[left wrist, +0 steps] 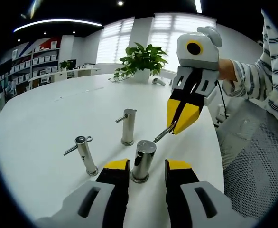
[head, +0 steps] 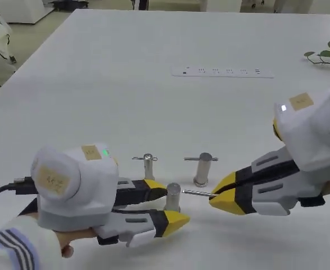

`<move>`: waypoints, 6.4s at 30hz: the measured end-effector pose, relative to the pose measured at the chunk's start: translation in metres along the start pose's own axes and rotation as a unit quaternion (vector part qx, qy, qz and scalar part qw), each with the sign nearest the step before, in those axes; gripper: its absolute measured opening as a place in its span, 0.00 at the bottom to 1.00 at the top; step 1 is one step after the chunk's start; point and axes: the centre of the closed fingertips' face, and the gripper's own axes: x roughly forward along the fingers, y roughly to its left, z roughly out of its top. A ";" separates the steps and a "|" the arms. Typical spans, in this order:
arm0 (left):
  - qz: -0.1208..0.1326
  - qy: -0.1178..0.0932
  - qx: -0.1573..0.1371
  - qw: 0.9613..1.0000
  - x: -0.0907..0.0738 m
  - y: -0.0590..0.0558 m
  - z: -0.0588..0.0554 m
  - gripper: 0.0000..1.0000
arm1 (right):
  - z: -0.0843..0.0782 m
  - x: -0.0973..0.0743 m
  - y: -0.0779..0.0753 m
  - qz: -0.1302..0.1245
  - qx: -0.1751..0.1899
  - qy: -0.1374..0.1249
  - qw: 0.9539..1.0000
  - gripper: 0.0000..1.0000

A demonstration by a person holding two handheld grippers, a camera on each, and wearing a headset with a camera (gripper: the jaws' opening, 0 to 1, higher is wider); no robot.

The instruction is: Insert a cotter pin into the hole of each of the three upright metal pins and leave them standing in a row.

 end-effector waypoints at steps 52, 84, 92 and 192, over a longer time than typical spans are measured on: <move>0.014 0.019 0.041 0.999 0.003 0.005 -0.007 0.12 | 0.011 0.031 0.002 -0.005 -0.059 -0.006 0.998 0.08; 0.015 0.055 0.062 0.996 -0.008 0.004 -0.018 0.13 | 0.018 0.023 0.000 -0.017 -0.036 -0.023 0.999 0.09; -0.020 0.040 0.038 0.998 -0.020 -0.007 -0.015 0.45 | 0.021 0.030 0.001 -0.011 -0.038 -0.034 0.999 0.19; 0.080 0.005 -0.023 0.997 -0.071 0.006 0.008 0.97 | -0.045 -0.031 -0.087 -0.024 -0.060 -0.045 0.997 0.15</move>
